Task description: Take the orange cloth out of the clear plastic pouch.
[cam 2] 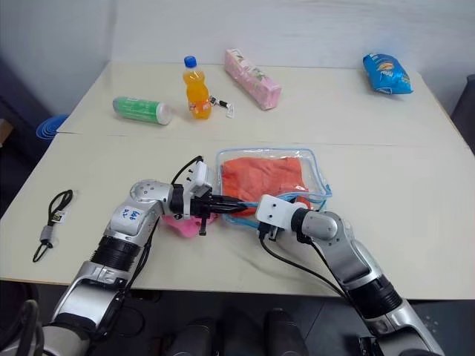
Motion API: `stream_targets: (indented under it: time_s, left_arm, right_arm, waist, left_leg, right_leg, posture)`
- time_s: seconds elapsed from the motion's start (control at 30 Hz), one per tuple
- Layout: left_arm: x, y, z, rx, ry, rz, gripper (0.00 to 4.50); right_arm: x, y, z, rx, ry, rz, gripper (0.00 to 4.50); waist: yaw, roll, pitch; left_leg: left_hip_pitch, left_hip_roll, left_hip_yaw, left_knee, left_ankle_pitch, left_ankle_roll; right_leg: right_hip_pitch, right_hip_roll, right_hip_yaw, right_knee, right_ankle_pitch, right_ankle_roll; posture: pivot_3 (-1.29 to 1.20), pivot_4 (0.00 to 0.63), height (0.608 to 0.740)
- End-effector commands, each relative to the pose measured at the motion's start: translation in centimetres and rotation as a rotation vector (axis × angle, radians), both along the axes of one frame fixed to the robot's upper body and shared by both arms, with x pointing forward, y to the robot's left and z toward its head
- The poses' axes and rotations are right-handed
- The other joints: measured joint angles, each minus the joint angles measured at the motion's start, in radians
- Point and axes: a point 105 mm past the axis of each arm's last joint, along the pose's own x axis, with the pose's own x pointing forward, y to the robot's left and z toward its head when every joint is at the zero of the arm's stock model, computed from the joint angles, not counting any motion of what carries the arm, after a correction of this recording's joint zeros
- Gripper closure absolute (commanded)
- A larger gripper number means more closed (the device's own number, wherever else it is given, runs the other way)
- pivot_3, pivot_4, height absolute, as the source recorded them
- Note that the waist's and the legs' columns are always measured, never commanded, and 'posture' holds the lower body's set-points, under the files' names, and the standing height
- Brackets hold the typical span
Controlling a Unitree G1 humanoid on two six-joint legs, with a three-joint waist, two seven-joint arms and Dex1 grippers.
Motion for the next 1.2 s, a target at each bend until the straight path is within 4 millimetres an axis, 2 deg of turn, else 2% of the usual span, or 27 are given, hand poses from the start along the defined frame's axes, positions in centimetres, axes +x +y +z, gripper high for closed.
stream_targets:
  time_s: [0.03, 0.13, 0.2, 0.27, 0.33, 0.53, 0.67, 0.73, 0.87, 0.93, 1.0, 1.07, 1.2]
  left_arm:
    - [0.2, -0.3, 1.3, -0.044, -0.017, 0.01, 4.5]
    - [0.5, -0.3, 1.2, -0.055, 0.028, 0.045, 4.5]
    - [1.6, -0.5, 1.9, -0.112, 0.143, 0.136, 4.5]
    - [2.3, -0.6, 2.2, -0.149, 0.231, 0.203, 4.5]
    - [2.6, -0.7, 2.0, -0.141, 0.261, 0.227, 4.5]
    - [3.3, -0.8, 1.7, -0.12, 0.278, 0.264, 4.5]
    - [3.5, -0.2, 1.7, -0.102, 0.257, 0.275, 4.5]
    - [3.5, 0.3, 1.6, -0.092, 0.247, 0.28, 4.5]
    - [3.0, 1.3, 1.3, -0.075, 0.21, 0.267, 4.5]
    - [2.4, 1.8, 1.0, -0.06, 0.187, 0.238, 4.5]
    - [1.7, 2.2, 0.6, -0.043, 0.184, 0.216, 4.5]
    - [1.1, 2.4, 0.4, -0.035, 0.186, 0.194, 4.5]
    - [0.3, 2.4, 0.0, -0.01, 0.169, 0.157, 4.5]
  right_arm:
    - [-0.2, -1.6, 0.7, 0.014, 0.014, -0.014, 4.47]
    - [-1.1, -1.3, 2.0, 0.111, 0.042, 0.048, 4.47]
    - [-3.7, -0.3, 3.8, 0.281, 0.158, 0.22, 4.47]
    - [-6.0, -0.3, 5.0, 0.359, 0.243, 0.362, 4.47]
    - [-7.0, -0.8, 5.5, 0.384, 0.283, 0.413, 4.47]
    - [-9.9, -2.5, 5.5, 0.358, 0.395, 0.455, 4.47]
    - [-12.2, -4.0, 6.7, 0.386, 0.454, 0.41, 4.47]
    - [-13.0, -5.2, 7.7, 0.41, 0.46, 0.363, 4.47]
    - [-13.3, -8.9, 10.3, 0.466, 0.443, 0.217, 4.47]
    - [-12.5, -11.4, 12.2, 0.498, 0.387, 0.13, 4.47]
    - [-11.4, -14.9, 14.2, 0.453, 0.312, 0.017, 4.47]
    - [-10.4, -17.3, 15.6, 0.413, 0.261, -0.06, 4.47]
    - [-7.8, -22.0, 17.1, 0.274, 0.127, -0.189, 4.47]
  waist:
    - [0.001, 0.0, 0.0]
    - [0.0, 0.0, 0.0]
    - [0.0, 0.0, 0.0]
    - [0.002, -0.001, 0.001]
    - [0.001, -0.001, 0.001]
    - [0.002, -0.001, 0.001]
    - [0.005, -0.001, 0.001]
    - [0.006, -0.001, 0.001]
    - [0.007, -0.001, 0.001]
    - [0.007, -0.001, 0.001]
    - [0.007, -0.001, 0.001]
    - [0.007, 0.0, 0.001]
    - [0.001, 0.0, 0.001]
  left_leg:
    - [0.0, 0.0, 0.0, 0.0, 0.0, 0.0]
    - [-0.001, 0.0, 0.0, 0.0, 0.0, 0.0]
    - [-0.001, 0.0, 0.0, 0.0, 0.0, 0.0]
    - [-0.002, 0.0, 0.0, 0.0, 0.0, 0.001]
    - [-0.002, 0.0, -0.001, 0.0, 0.0, 0.001]
    - [-0.001, 0.0, -0.001, 0.0, -0.001, 0.001]
    - [-0.002, 0.0, -0.001, -0.001, 0.0, 0.001]
    - [-0.002, 0.0, -0.001, -0.001, 0.0, 0.001]
    - [-0.001, 0.0, -0.001, -0.001, -0.001, 0.001]
    - [-0.001, 0.0, -0.001, -0.001, -0.001, 0.001]
    - [0.0, 0.0, 0.0, -0.001, -0.001, 0.001]
    - [0.0, 0.0, 0.001, -0.001, -0.001, 0.003]
    - [0.001, 0.001, 0.001, -0.002, -0.001, 0.003]
  right_leg:
    - [0.0, 0.0, 0.0, 0.0, 0.0, 0.0]
    - [0.0, 0.0, 0.0, -0.001, 0.0, 0.0]
    - [0.0, 0.0, 0.0, 0.0, 0.0, 0.0]
    - [-0.001, 0.0, 0.0, 0.0, 0.0, 0.0]
    - [0.0, 0.0, -0.001, 0.0, 0.0, 0.0]
    - [0.0, 0.0, -0.001, -0.001, 0.0, 0.0]
    - [0.0, 0.0, -0.001, -0.002, 0.0, 0.0]
    - [0.0, 0.0, 0.0, -0.003, 0.0, 0.0]
    - [0.002, 0.0, -0.001, -0.005, 0.0, 0.0]
    - [0.002, 0.0, 0.0, -0.005, 0.0, 0.0]
    - [0.003, 0.0, 0.0, -0.005, 0.0, 0.0]
    - [0.003, 0.0, 0.001, -0.005, 0.0, 0.0]
    - [0.003, 0.0, 0.001, -0.005, 0.0, 0.0]
  posture:
    - [0.0, 0.15, 0.74]
    - [0.0, 0.15, 0.74]
    - [0.0, 0.15, 0.74]
    - [0.0, 0.15, 0.74]
    - [0.0, 0.15, 0.74]
    - [0.0, 0.15, 0.74]
    - [0.0, 0.15, 0.74]
    - [0.0, 0.15, 0.74]
    - [0.0, 0.15, 0.74]
    - [0.0, 0.15, 0.74]
    - [0.0, 0.15, 0.74]
    - [0.0, 0.15, 0.74]
    - [0.0, 0.15, 0.74]
